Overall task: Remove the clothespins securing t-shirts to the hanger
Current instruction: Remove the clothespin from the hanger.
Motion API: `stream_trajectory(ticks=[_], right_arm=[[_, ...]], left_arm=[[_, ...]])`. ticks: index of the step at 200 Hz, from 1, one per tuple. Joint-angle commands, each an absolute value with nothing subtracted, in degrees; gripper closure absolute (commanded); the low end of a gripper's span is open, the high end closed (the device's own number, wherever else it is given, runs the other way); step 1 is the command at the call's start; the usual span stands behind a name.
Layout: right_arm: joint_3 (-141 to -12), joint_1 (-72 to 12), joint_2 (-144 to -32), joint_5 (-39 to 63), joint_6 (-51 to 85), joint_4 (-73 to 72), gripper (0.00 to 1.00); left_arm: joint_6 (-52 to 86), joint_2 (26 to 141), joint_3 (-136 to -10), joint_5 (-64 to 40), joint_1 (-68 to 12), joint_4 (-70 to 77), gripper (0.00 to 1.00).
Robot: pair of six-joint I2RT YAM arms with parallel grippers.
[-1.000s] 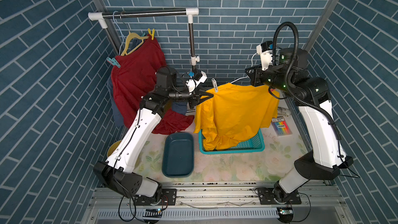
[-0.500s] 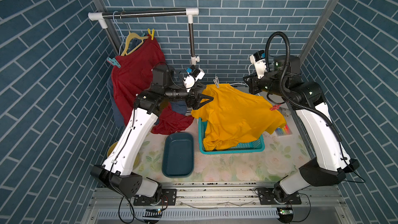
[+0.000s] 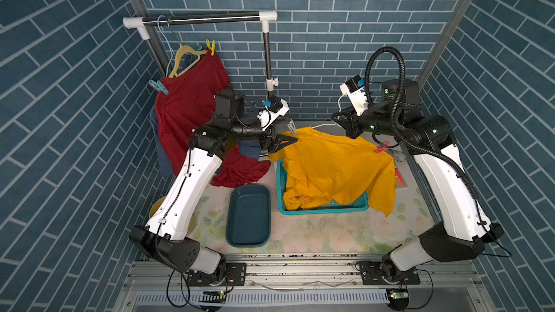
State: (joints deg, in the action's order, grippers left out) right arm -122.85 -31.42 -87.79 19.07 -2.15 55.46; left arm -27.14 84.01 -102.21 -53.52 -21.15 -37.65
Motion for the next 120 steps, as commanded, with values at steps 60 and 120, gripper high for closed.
stream_trajectory(ticks=[60, 120], right_arm=[[-122.97, -30.59, -87.09, 31.10, -11.23, 56.95, 1.00], [-121.19, -30.59, -86.14, 30.50, -12.56, 56.78, 1.00]], left_arm=[[-38.22, 89.30, -107.19, -56.53, -20.07, -52.10, 0.25], [-37.18, 88.90, -105.83, -62.08, -19.28, -53.00, 0.37]])
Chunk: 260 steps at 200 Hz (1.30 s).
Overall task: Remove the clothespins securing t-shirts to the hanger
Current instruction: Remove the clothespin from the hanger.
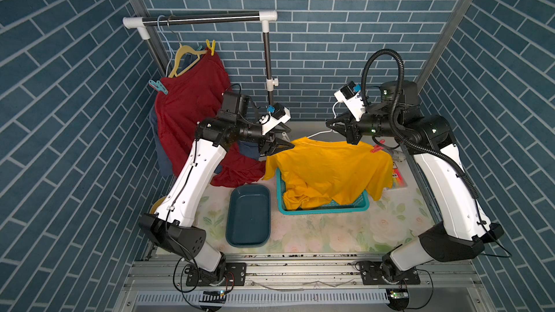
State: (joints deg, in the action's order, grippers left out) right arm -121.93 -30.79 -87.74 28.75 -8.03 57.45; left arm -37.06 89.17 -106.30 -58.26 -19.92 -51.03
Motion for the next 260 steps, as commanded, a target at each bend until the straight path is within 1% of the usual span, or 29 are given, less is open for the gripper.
stream_trajectory(ticks=[1, 24, 42, 92, 115, 130, 153, 201, 219, 260], right_arm=[[-121.11, -30.59, -86.09, 30.46, -12.52, 56.73, 1.00], [-120.33, -30.63, -85.91, 30.31, -12.70, 56.78, 1.00], [-119.84, -30.59, -85.61, 29.91, -12.96, 56.77, 1.00], [-119.47, -30.54, -84.73, 30.72, -13.88, 56.67, 1.00], [-119.22, -30.59, -84.48, 30.76, -13.90, 56.69, 1.00], [-119.09, -30.63, -84.46, 30.67, -13.93, 56.73, 1.00], [-119.06, -30.59, -84.55, 30.59, -13.95, 56.86, 1.00], [-119.09, -30.59, -84.88, 31.68, -13.99, 57.22, 1.00], [-119.20, -30.59, -85.08, 31.81, -14.06, 57.25, 1.00], [-119.28, -30.59, -85.52, 29.07, -14.05, 57.87, 1.00]], left_arm=[[-37.14, 88.92, -105.82, -62.15, -19.26, -53.00, 0.37], [-37.00, 88.95, -105.91, -62.66, -19.07, -53.60, 0.42], [-37.08, 88.95, -105.87, -62.58, -18.88, -54.52, 0.44], [-37.09, 88.25, -103.94, -60.97, -17.95, -55.31, 0.41], [-37.00, 88.14, -103.81, -61.47, -17.78, -55.76, 0.43], [-37.00, 88.16, -104.06, -61.93, -17.68, -56.14, 0.48], [-36.91, 88.07, -104.21, -62.71, -17.47, -56.25, 0.58], [-36.65, 87.72, -104.13, -63.32, -17.38, -56.18, 0.62], [-36.65, 87.71, -104.06, -63.62, -17.40, -56.22, 0.69], [-37.08, 87.39, -104.20, -63.69, -17.32, -56.78, 0.90]])
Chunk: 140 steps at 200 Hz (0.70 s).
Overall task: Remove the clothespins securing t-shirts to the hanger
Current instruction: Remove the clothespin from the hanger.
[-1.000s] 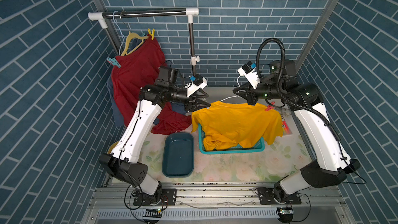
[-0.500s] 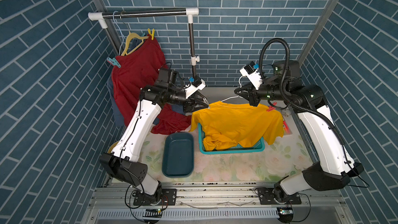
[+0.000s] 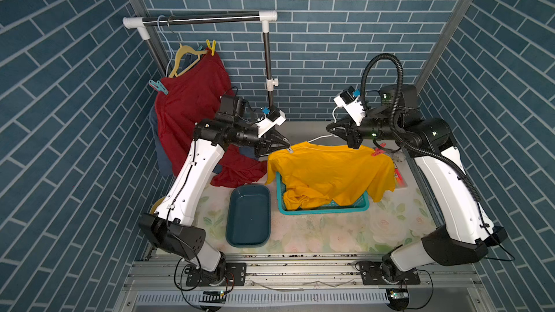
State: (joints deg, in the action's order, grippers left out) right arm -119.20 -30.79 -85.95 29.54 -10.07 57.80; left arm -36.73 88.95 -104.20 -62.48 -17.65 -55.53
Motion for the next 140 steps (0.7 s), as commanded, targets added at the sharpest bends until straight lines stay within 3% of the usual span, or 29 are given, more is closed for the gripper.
stream_trajectory(ticks=[1, 13, 94, 140], right_arm=[[-119.23, -30.59, -85.52, 29.04, -14.05, 57.85, 1.00], [-119.03, -30.58, -85.52, 28.44, -14.10, 58.01, 1.00], [-118.04, -30.59, -85.67, 26.22, -14.49, 57.21, 1.00], [-114.69, -30.59, -84.35, 16.89, -12.75, 52.74, 1.00]], left_arm=[[-37.08, 87.33, -104.17, -63.66, -17.31, -56.78, 0.91], [-37.33, 87.10, -103.99, -63.63, -17.22, -56.65, 1.00], [-36.48, 83.28, -103.94, -57.20, -16.30, -56.40, 1.00], [-27.21, 76.96, -93.26, -40.96, -16.19, -51.03, 1.00]])
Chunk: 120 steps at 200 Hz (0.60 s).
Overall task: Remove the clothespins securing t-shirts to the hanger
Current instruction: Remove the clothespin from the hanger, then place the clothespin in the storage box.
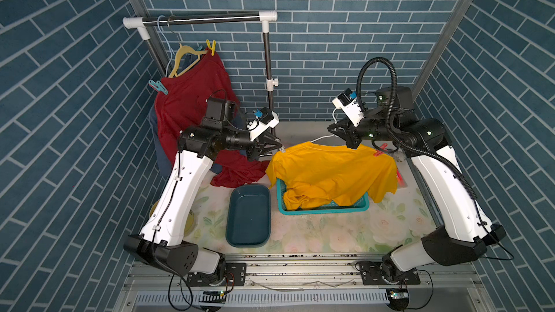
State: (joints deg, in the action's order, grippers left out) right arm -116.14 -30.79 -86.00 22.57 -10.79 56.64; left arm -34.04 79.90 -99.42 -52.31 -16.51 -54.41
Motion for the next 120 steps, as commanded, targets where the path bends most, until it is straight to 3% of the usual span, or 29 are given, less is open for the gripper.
stream_trajectory(ticks=[1, 55, 97, 120], right_arm=[[-114.60, -30.59, -84.32, 16.84, -12.75, 52.65, 1.00], [-112.94, -30.59, -83.45, 24.66, -12.81, 51.79, 1.00], [-113.74, -30.59, -85.22, 26.87, -13.01, 51.81, 1.00], [-113.26, -30.59, -85.84, 27.25, -12.84, 51.25, 1.00]], left_arm=[[-26.79, 76.76, -92.77, -40.43, -16.23, -50.74, 1.00], [1.83, 65.69, -66.32, -15.69, -16.33, -37.47, 1.00], [12.58, 63.56, -56.56, -3.15, -16.35, -38.31, 1.00], [12.71, 63.54, -53.87, -1.16, -16.35, -38.23, 1.00]])
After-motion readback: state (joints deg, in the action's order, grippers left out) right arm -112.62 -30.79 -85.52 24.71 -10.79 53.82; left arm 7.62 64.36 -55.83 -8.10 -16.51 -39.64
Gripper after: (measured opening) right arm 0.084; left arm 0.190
